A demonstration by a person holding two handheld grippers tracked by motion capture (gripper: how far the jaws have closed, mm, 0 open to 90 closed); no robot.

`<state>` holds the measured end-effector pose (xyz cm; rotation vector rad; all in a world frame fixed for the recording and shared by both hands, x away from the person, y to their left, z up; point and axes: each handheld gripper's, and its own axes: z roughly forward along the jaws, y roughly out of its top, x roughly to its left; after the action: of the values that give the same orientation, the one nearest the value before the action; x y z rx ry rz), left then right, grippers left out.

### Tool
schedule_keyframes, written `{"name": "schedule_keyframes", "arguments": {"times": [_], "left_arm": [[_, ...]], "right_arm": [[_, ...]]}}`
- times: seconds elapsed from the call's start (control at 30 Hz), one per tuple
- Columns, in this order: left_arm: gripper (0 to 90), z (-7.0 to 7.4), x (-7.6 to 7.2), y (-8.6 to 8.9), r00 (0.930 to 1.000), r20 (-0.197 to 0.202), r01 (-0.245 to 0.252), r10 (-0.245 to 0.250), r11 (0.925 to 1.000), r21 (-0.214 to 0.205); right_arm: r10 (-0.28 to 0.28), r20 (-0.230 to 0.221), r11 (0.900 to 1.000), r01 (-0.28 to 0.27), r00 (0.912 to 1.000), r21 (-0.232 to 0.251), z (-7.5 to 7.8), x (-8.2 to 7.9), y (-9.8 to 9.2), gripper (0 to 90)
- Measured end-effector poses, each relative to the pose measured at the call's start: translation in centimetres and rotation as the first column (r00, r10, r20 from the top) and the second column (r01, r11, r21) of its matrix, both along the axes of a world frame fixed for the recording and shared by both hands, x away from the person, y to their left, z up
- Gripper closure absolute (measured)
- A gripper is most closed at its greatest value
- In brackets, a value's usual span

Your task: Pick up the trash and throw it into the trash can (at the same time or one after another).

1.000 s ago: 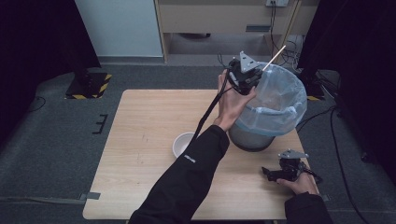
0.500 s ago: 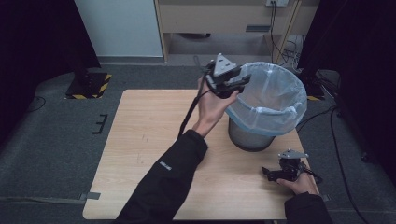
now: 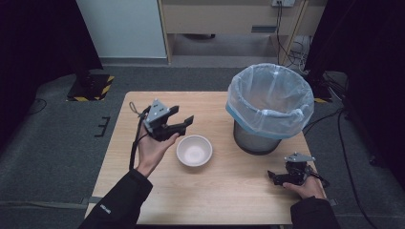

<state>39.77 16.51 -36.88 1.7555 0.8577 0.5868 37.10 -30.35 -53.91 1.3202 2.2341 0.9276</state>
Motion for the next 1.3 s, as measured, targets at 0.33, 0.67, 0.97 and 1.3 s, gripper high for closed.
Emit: {"name": "schedule_keyframes", "arguments": {"times": [0.33, 0.67, 0.97, 1.3], "left_arm": [[31.3, -9.1, 0.7, 1.3, 0.9811, -0.168, -0.087, 0.096, 0.9946, 0.056], [33.2, -13.3, 2.2, 0.2, 0.9573, -0.256, -0.102, 0.135, 0.9855, 0.135], [49.2, -14.9, 2.9, 0.5, 0.9294, -0.342, -0.101, 0.139, 0.9869, 0.125], [74.6, -14.8, 3.0, -0.1, 0.9109, -0.392, -0.102, 0.128, 0.9910, 0.086]], "right_arm": [[0.002, 0.000, 1.0000, -0.002, 1.0000, 0.000, 0.0, 0.0, 0.0, 0.9], [0.007, 0.000, 1.0000, -0.007, 1.0000, 0.001, 0.0, 0.0, 0.0, 0.8], [0.008, 0.000, 1.0000, -0.008, 1.0000, 0.001, 0.0, 0.0, 0.0, 0.8], [0.008, 0.000, 1.0000, -0.008, 1.0000, 0.001, 0.0, 0.0, 0.0, 0.8]]}}
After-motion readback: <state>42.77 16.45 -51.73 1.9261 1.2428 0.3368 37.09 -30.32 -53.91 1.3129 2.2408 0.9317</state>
